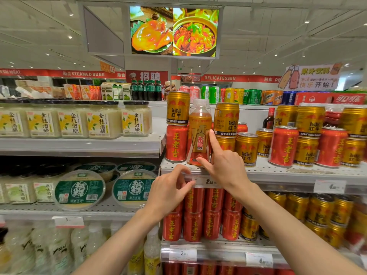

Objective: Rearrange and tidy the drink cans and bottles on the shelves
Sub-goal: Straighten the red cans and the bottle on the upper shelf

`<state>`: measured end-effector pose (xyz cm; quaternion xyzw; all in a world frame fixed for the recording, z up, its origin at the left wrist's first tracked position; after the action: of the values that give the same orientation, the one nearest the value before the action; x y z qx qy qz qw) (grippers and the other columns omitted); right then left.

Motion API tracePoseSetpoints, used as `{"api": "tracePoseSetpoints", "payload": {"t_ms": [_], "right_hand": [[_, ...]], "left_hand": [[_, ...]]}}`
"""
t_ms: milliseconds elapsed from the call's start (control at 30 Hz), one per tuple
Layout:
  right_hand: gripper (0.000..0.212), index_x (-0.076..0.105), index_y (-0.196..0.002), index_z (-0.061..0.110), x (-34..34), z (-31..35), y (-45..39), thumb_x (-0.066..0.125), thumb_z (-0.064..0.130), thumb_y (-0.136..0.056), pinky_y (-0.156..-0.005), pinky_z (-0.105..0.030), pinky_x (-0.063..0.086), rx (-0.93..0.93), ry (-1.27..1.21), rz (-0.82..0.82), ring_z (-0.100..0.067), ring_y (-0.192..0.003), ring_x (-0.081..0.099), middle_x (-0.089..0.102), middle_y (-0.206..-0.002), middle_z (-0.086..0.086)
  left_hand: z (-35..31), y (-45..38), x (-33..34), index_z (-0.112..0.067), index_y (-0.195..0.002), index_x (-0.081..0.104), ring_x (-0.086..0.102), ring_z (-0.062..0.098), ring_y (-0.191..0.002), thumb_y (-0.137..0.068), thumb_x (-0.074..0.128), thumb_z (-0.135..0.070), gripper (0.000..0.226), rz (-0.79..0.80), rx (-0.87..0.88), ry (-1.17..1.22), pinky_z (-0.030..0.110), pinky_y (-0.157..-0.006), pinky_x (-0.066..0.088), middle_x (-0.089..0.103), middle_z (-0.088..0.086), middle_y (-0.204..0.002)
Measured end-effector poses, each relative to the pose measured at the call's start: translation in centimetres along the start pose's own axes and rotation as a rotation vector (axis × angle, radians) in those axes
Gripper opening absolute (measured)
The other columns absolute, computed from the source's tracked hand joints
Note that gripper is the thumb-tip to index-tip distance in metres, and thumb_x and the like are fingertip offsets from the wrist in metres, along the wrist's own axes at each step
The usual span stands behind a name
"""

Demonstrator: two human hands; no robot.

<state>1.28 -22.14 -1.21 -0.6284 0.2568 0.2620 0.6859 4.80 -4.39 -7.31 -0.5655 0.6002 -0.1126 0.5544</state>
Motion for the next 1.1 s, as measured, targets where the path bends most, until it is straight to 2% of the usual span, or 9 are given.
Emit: {"api": "tracePoseSetpoints", "payload": {"t_ms": [100,233,333,467,567,667,800,933,1100], "right_hand": [[0.095,0.009,-0.161,0.015,0.0,-0.4,-0.3,0.057,0.059,-0.093,-0.053,-0.031,0.044,-0.046,0.027,-0.02,-0.026,-0.059,0.066,0.071,-0.071,-0.007],[0.095,0.005,-0.161,0.016,0.2,-1.0,-0.3,0.056,0.059,-0.093,-0.056,-0.036,0.056,-0.095,0.008,-0.005,-0.023,-0.057,0.065,0.072,-0.072,-0.006],[0.096,0.005,-0.161,0.017,0.3,-1.2,-0.4,0.059,0.056,-0.093,-0.059,-0.036,0.058,-0.108,-0.029,0.007,-0.019,-0.057,0.064,0.072,-0.072,-0.003],[0.095,0.004,-0.161,0.021,0.0,-1.4,-0.2,0.062,0.051,-0.093,-0.059,-0.034,0.056,-0.101,-0.086,0.017,-0.017,-0.056,0.063,0.072,-0.071,0.001],[0.093,0.005,-0.161,0.023,-0.4,-1.4,0.0,0.064,0.046,-0.093,-0.056,-0.028,0.046,-0.095,-0.129,0.039,-0.013,-0.055,0.055,0.07,-0.071,0.005],[0.087,0.014,-0.161,0.025,-0.7,-1.9,0.3,0.066,0.043,-0.093,-0.056,-0.029,0.048,-0.122,-0.184,0.03,-0.011,-0.057,0.056,0.064,-0.069,0.009],[0.065,0.045,-0.148,0.021,-1.7,-4.0,1.1,0.07,0.038,-0.09,-0.055,-0.027,0.052,-0.124,-0.272,-0.11,-0.006,-0.059,0.057,0.06,-0.072,0.013],[0.054,0.054,-0.135,0.019,-3.0,-6.2,1.5,0.074,0.036,-0.088,-0.054,-0.039,0.057,-0.046,-0.324,-0.239,-0.01,-0.059,0.058,0.059,-0.093,0.005],[0.074,0.034,-0.15,0.025,-3.4,-6.7,0.9,0.072,0.04,-0.089,-0.055,-0.037,0.06,-0.042,-0.275,-0.19,-0.006,-0.056,0.058,0.05,-0.132,-0.001]], "left_hand": [[0.1,0.0,0.1,-0.03,-0.109,0.06,0.063,0.004,-0.062,-0.089,0.076,-0.04,0.027,0.0,0.005,-0.018,0.029,-0.063,0.055,0.066,-0.012,-0.068],[0.1,0.0,0.1,-0.03,-0.111,0.059,0.063,0.003,-0.061,-0.09,0.075,-0.04,0.028,0.01,0.027,-0.035,0.028,-0.062,0.055,0.065,-0.013,-0.068],[0.0,0.0,0.2,-0.031,-0.113,0.06,0.061,0.003,-0.062,-0.09,0.075,-0.04,0.029,0.023,0.038,-0.044,0.026,-0.062,0.052,0.062,-0.015,-0.068],[-0.4,-0.3,0.5,-0.031,-0.113,0.061,0.058,0.003,-0.061,-0.091,0.075,-0.038,0.028,0.036,0.056,-0.049,0.033,-0.063,0.056,0.057,-0.018,-0.065],[-0.6,-0.4,0.8,-0.033,-0.113,0.059,0.06,0.006,-0.061,-0.091,0.074,-0.039,0.027,0.041,0.064,-0.043,0.037,-0.064,0.056,0.057,-0.017,-0.065],[-0.8,-0.5,1.0,-0.035,-0.113,0.058,0.064,0.01,-0.064,-0.091,0.073,-0.039,0.027,0.043,0.077,-0.042,0.039,-0.064,0.057,0.058,-0.015,-0.066],[-0.7,-0.6,1.1,-0.035,-0.111,0.06,0.062,0.009,-0.063,-0.09,0.075,-0.04,0.026,0.033,0.065,-0.019,0.038,-0.064,0.056,0.059,-0.015,-0.065],[-0.8,-0.6,1.2,-0.033,-0.109,0.062,0.063,0.01,-0.063,-0.089,0.076,-0.039,0.025,0.025,0.054,-0.003,0.038,-0.064,0.055,0.055,-0.017,-0.06],[-1.0,-0.8,1.1,-0.029,-0.108,0.064,0.063,0.007,-0.061,-0.089,0.078,-0.037,0.025,0.032,0.05,0.011,0.034,-0.063,0.055,0.058,-0.016,-0.061]]}}
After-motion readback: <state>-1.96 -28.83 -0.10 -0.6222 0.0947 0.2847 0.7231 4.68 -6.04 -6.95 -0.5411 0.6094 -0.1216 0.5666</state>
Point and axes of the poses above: each hand's wrist, its own y-axis away from the middle knuckle, its own x-axis out of the palm, z = x × y, the point moved 1 cm from there along -y, towards the middle knuckle
